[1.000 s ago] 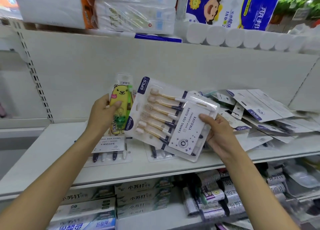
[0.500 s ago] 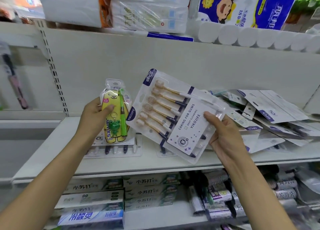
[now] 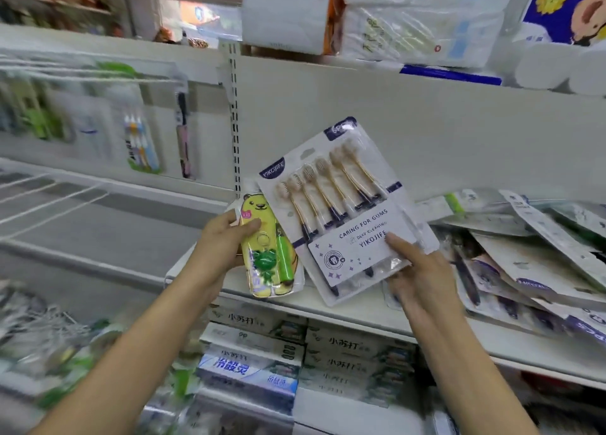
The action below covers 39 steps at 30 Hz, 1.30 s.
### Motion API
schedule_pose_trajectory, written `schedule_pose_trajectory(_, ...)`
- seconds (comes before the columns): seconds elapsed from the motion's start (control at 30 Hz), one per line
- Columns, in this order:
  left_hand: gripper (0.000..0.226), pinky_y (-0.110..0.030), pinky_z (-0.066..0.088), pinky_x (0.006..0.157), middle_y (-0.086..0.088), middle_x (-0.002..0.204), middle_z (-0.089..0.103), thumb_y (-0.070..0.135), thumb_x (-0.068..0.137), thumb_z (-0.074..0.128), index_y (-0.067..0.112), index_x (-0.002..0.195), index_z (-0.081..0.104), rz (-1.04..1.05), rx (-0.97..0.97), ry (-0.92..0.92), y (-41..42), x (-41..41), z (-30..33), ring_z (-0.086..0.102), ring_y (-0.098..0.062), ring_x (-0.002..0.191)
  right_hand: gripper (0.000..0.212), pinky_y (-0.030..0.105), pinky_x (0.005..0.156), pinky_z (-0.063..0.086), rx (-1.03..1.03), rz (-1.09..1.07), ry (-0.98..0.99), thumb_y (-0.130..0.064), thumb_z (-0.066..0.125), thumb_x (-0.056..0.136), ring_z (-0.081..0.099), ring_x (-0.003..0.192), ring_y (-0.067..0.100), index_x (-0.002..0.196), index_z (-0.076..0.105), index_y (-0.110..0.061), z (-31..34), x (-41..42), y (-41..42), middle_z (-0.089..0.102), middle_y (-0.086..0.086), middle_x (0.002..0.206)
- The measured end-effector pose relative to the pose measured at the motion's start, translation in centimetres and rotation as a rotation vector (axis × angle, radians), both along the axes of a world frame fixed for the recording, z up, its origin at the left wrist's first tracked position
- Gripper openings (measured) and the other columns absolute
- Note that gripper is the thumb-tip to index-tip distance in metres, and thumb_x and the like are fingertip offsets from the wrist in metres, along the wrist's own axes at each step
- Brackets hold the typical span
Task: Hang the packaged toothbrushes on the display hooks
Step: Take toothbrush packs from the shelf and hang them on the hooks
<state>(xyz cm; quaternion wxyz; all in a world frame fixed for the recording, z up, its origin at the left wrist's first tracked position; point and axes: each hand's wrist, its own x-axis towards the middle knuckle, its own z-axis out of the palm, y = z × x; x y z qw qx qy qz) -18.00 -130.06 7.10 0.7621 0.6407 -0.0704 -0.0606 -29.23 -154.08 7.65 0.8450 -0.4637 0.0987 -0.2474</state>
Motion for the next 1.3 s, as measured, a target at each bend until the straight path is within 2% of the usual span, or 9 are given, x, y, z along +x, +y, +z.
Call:
schedule_pose_trajectory(0.17, 0.012, -0.025, 0.056, 0.054, -0.007, 0.093, 0.076, 0.012, 0.095, 0.061, 0.015, 0.103, 0.07, 0.096, 0.006, 0.011, 5.8, -0.3, -0.3, 0.072, -0.017, 0.072, 0.08, 0.038, 0.082, 0.058, -0.336, -0.142, 0.102, -0.003, 0.086, 0.069, 0.072, 0.1, 0.02, 0.137, 0.048, -0.022, -0.9, 2.1, 3.9, 0.07, -0.002, 0.112)
schedule_pose_trajectory(0.27, 0.013, -0.022, 0.054, 0.052, -0.004, 0.091, 0.078, 0.014, 0.095, 0.062, 0.016, 0.105, 0.069, 0.174, -0.013, -0.002, 9.6, -0.7, 0.0, 0.073, -0.014, 0.07, 0.051, 0.032, 0.07, 0.061, -0.46, -0.06, 0.106, -0.006, 0.086, 0.071, 0.074, 0.09, 0.02, 0.114, 0.062, -0.02, -0.7, 3.2, 7.1, 0.076, 0.002, 0.101)
schedule_pose_trajectory(0.37, 0.015, -0.025, 0.054, 0.059, -0.003, 0.093, 0.078, 0.013, 0.094, 0.063, 0.017, 0.107, 0.07, 0.251, -0.016, -0.04, 14.2, -1.1, 0.2, 0.073, -0.014, 0.072, 0.044, 0.023, 0.054, 0.052, -0.606, -0.049, 0.153, -0.02, 0.089, 0.07, 0.071, 0.076, 0.015, 0.104, 0.062, -0.013, -0.6, 4.3, 10.8, 0.074, 0.006, 0.097)
schedule_pose_trajectory(0.53, 0.013, -0.029, 0.059, 0.064, -0.007, 0.093, 0.078, 0.012, 0.095, 0.063, 0.016, 0.104, 0.071, 0.367, -0.033, -0.08, 23.4, -2.0, 0.5, 0.074, -0.018, 0.075, 0.039, 0.038, 0.067, 0.058, -0.819, 0.102, 0.165, -0.028, 0.089, 0.069, 0.074, 0.076, 0.02, 0.096, 0.065, -0.013, 0.6, 5.0, 19.1, 0.076, 0.001, 0.084)
schedule_pose_trajectory(0.67, 0.014, -0.031, 0.058, 0.064, -0.011, 0.092, 0.077, 0.007, 0.095, 0.06, 0.009, 0.105, 0.07, 0.398, -0.057, -0.11, 31.3, -3.0, 0.8, 0.073, -0.02, 0.072, 0.042, 0.035, 0.071, 0.057, -0.788, 0.41, 0.147, -0.022, 0.087, 0.069, 0.076, 0.082, 0.021, 0.104, 0.066, -0.016, 1.4, 5.4, 26.7, 0.079, 0.0, 0.092)
schedule_pose_trajectory(0.83, 0.025, -0.019, 0.056, 0.072, 0.008, 0.096, 0.078, 0.001, 0.094, 0.057, 0.018, 0.108, 0.069, 0.369, 0.029, -0.284, 41.3, -4.9, 1.5, 0.074, -0.006, 0.086, 0.052, 0.042, 0.084, 0.059, -0.735, 0.675, 0.123, 0.0, 0.085, 0.065, 0.075, 0.095, 0.027, 0.113, 0.067, -0.009, 0.8, 6.6, 37.6, 0.077, 0.008, 0.104)
schedule_pose_trajectory(1.0, 0.027, -0.045, 0.056, 0.089, -0.011, 0.111, 0.075, 0.005, 0.095, 0.058, 0.013, 0.119, 0.066, 0.509, 0.025, -0.242, 52.3, -6.0, 0.4, 0.072, -0.03, 0.101, 0.056, 0.041, 0.084, 0.06, -0.633, 0.746, 0.065, -0.001, 0.083, 0.062, 0.074, 0.097, 0.03, 0.115, 0.068, -0.008, -0.2, 7.6, 48.1, 0.077, 0.011, 0.105)
schedule_pose_trajectory(1.2, 0.026, -0.042, 0.06, 0.081, -0.006, 0.112, 0.075, 0.012, 0.096, 0.062, 0.02, 0.12, 0.066, 0.651, 0.076, -0.213, 62.7, -7.9, -1.3, 0.072, -0.027, 0.101, 0.052, 0.053, 0.088, 0.058, -0.517, 0.771, 0.021, 0.004, 0.079, 0.063, 0.074, 0.096, 0.035, 0.113, 0.066, -0.004, -0.4, 9.3, 57.8, 0.076, 0.016, 0.104)
schedule_pose_trajectory(1.3, 0.026, -0.032, 0.06, 0.067, -0.003, 0.108, 0.076, 0.013, 0.096, 0.062, 0.021, 0.121, 0.067, 0.731, 0.073, -0.198, 66.4, -8.4, -2.1, 0.074, -0.021, 0.094, 0.05, 0.04, 0.078, 0.062, -0.533, 0.764, -0.026, 0.003, 0.078, 0.063, 0.075, 0.092, 0.031, 0.11, 0.067, -0.005, -0.3, 10.2, 61.6, 0.077, 0.013, 0.1)
